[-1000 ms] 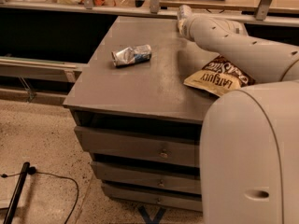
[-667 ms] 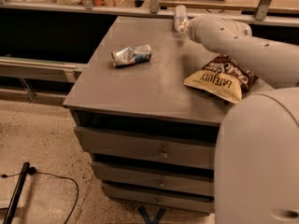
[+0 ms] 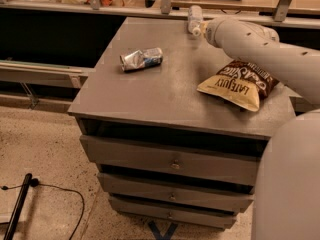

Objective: Place blue plastic bottle upright

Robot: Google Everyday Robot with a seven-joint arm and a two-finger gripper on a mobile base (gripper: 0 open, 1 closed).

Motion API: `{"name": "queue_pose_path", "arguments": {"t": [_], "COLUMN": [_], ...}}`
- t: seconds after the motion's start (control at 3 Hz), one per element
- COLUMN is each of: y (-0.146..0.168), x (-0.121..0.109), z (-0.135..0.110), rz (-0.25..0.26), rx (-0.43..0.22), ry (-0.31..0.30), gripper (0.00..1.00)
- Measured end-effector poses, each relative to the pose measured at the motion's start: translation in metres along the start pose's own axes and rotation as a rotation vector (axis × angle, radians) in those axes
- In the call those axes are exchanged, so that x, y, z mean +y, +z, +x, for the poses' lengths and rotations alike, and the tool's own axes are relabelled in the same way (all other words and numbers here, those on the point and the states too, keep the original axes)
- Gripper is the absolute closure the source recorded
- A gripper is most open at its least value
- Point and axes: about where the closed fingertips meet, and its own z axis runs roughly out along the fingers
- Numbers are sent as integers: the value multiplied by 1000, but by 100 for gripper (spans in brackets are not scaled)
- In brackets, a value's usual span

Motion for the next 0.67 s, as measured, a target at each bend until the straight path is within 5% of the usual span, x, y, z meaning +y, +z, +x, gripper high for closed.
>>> {"name": "queue_pose_path", "arguments": {"t": [0.67], "y": [15], "x": [18], "z": [1], "rz": [-56], "rx": [-27], "ry": [17], "gripper": [4]}}
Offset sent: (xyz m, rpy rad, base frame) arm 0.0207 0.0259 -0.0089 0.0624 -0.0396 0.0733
